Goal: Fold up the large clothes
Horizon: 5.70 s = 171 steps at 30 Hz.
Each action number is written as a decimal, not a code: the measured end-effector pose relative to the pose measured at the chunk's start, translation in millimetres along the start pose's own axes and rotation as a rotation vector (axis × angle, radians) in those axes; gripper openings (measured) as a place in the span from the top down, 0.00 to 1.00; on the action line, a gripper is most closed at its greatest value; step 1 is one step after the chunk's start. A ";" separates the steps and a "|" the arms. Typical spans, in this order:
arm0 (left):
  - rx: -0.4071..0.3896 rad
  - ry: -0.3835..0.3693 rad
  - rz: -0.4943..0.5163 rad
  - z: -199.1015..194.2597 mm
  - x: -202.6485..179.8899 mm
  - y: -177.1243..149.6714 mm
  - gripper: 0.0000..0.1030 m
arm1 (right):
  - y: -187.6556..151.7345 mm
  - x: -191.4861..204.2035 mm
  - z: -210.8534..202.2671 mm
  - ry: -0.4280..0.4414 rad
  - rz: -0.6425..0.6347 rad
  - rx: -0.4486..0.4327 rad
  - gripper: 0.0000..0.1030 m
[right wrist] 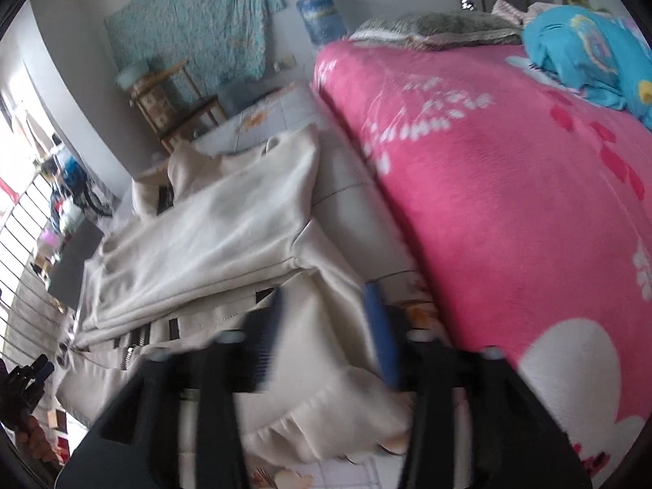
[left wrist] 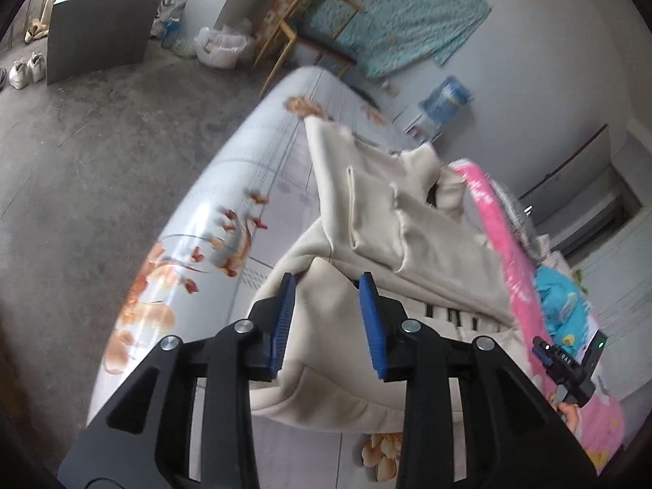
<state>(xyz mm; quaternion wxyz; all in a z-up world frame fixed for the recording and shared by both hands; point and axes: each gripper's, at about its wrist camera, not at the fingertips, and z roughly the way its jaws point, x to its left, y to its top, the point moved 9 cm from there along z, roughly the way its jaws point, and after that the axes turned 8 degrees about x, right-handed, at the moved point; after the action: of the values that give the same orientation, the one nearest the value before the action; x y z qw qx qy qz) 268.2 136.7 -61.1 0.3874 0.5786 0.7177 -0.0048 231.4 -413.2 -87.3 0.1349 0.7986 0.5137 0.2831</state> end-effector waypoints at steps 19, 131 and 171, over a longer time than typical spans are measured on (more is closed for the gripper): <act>0.059 0.397 0.231 24.0 7.9 -52.9 0.75 | -49.6 -16.8 15.2 -0.166 -0.187 0.125 0.44; -0.013 0.467 0.830 52.8 -104.5 -143.2 0.94 | -111.7 155.9 47.5 -0.014 -0.471 0.182 0.96; 0.146 0.126 0.751 67.5 -150.8 -180.1 0.86 | -64.5 53.6 -27.6 -0.115 -0.303 0.057 0.86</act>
<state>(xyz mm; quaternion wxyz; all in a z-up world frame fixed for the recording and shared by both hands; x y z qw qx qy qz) 159.7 -78.1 -103.1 0.2753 0.8262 0.4761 0.1220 183.8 -339.1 -81.0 0.1827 0.7304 0.6275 0.1986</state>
